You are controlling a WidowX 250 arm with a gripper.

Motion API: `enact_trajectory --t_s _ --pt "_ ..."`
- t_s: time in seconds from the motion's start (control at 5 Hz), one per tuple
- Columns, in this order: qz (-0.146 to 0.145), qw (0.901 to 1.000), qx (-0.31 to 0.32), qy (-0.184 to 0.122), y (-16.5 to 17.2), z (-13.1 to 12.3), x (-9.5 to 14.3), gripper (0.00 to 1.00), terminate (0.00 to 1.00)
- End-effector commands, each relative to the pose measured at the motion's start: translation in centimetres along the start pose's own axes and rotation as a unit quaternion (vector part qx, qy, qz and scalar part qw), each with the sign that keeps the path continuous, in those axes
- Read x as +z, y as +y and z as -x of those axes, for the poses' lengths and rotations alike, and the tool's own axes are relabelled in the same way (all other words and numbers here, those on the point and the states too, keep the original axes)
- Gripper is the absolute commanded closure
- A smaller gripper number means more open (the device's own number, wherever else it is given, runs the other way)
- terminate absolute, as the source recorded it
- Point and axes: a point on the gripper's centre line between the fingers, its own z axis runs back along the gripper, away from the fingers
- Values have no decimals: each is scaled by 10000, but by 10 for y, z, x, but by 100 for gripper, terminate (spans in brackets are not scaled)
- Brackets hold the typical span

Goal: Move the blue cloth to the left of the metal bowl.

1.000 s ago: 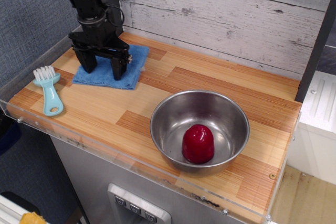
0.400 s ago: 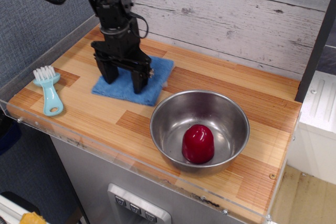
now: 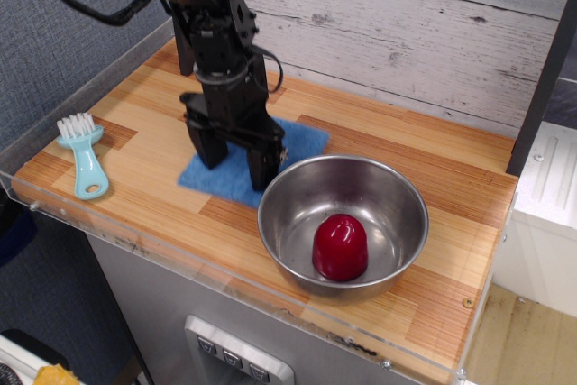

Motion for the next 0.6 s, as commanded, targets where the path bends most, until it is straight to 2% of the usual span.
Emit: enact_trajectory --t_s 0.0,0.4 --pt "-135 9998 37 -162 1 22 19 0 0" --pt "-177 9986 470 -168 15 36 22 0 0"
